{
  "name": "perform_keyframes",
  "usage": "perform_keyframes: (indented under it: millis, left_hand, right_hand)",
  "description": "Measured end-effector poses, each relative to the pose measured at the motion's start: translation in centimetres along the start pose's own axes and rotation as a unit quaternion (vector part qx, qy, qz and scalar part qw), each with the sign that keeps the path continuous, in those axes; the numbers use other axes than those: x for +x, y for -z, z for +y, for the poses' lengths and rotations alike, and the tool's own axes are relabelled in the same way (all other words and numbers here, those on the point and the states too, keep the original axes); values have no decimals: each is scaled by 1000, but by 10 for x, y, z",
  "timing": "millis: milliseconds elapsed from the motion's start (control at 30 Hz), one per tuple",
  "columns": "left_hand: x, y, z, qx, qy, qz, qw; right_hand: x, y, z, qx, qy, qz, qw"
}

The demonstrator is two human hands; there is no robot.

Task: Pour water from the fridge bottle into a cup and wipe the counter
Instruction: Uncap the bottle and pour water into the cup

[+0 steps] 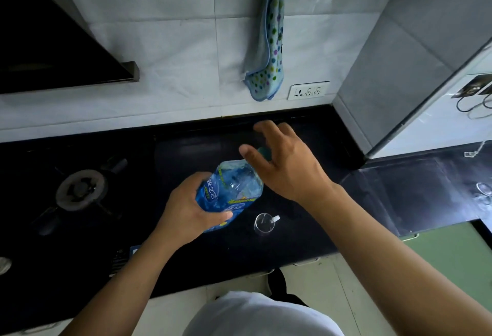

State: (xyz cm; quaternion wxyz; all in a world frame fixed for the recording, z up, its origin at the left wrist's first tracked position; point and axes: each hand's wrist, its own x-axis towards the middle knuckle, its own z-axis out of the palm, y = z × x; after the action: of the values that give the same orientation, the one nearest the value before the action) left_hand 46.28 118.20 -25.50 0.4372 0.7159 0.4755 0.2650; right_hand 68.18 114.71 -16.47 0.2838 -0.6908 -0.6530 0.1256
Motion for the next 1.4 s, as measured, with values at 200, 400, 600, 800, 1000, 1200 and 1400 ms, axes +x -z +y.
perform_keyframes:
  millis: [200,400,600,800,1000,1200,1400]
  left_hand:
    - [1,-6,0,7,-3,1,1000]
    - [2,-12,-5,8,5,5,1000]
    - [5,-18,-12,25,5,-9,1000]
    - [5,-22,-29,69,15,-17,997]
    - [-2,-28,-50,124,43,-38,991]
    - [-9,-39,-68,197,70,-55,976]
    - [-12,-47,-79,261,93,-69,958]
  right_hand:
    - [1,-1,11,9,52,-7,999]
    - [-4,0,17,23,12,-1,1000]
    - [-8,-4,29,52,48,-4,997]
    - [-18,-1,58,84,20,24,996]
    - [-33,-24,100,108,-35,29,993]
    - [-54,-67,153,72,-112,-80,988]
    - [-77,-97,192,-11,-176,-218,960]
